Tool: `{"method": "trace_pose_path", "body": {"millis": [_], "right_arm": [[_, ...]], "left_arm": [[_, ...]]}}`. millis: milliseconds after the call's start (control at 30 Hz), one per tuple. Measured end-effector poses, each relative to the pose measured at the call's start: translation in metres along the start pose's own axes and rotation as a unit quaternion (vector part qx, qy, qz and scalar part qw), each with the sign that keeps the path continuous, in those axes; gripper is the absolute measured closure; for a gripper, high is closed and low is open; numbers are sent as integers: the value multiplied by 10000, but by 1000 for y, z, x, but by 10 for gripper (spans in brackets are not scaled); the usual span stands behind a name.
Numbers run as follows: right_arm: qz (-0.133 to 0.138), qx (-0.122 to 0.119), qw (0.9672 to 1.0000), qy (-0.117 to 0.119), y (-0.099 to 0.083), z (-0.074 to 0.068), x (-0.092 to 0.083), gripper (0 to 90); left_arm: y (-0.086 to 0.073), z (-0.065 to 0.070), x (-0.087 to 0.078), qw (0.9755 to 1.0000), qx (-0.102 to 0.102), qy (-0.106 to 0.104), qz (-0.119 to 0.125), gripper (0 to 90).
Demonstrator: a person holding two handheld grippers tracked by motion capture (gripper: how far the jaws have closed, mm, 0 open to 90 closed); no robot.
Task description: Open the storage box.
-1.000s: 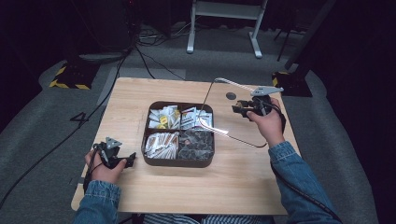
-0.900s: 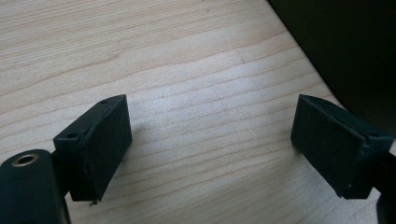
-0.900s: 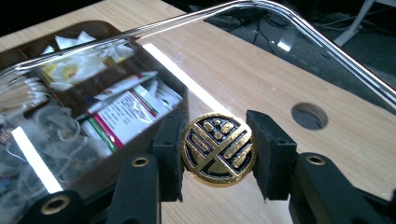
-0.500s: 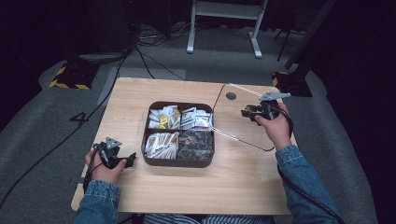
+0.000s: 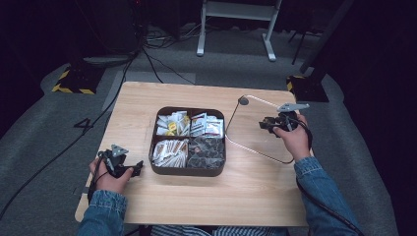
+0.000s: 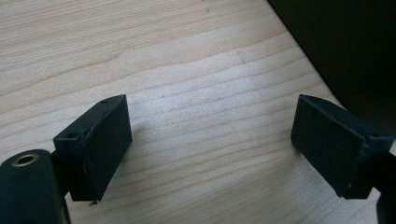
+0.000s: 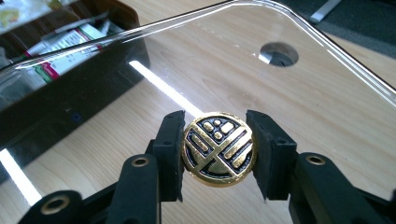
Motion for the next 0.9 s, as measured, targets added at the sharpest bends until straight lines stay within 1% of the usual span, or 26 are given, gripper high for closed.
{"method": "trace_pose_path", "body": {"millis": [133,167,200,233,333,367,400,567,733,900], "right_arm": [[-103,38,9999,15,-15,-1,5,592],[-103,38,9999,15,-15,-1,5,592],[-112,56,9999,28,-20,-2,7,592],[-112,56,9999,28,-20,-2,7,592],[-136,125,9998,52,-30,-4,11,593],[-136,125,9998,52,-30,-4,11,593],[-145,155,9998,43,-35,-5,13,592],[-195,186,9996,52,-44,-7,17,592],[-230,323,9992,86,-55,-10,20,592],[-253,376,9990,60,-62,-10,21,592]], "left_arm": [[0,0,0,10000,0,0,0,126],[0,0,0,10000,0,0,0,126],[0,0,0,10000,-2,0,0,126],[0,0,0,10000,-2,0,0,126],[0,0,0,10000,-2,-1,-1,126],[0,0,0,10000,-2,-1,-1,126],[0,0,0,10000,-1,-1,-2,126],[0,0,0,10000,-2,0,0,126],[0,0,0,10000,-3,-1,-1,126],[0,0,0,10000,-2,-1,-2,126]]}}
Point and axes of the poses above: each handheld gripper's, and its own axes: x roughly forward along the jaws, y roughly out of its top, z roughly to its right, the point moved 6 cm from there along x, roughly forward along the jaws, and after that the axes turned 15 degrees about -x, right-handed, at the moved point
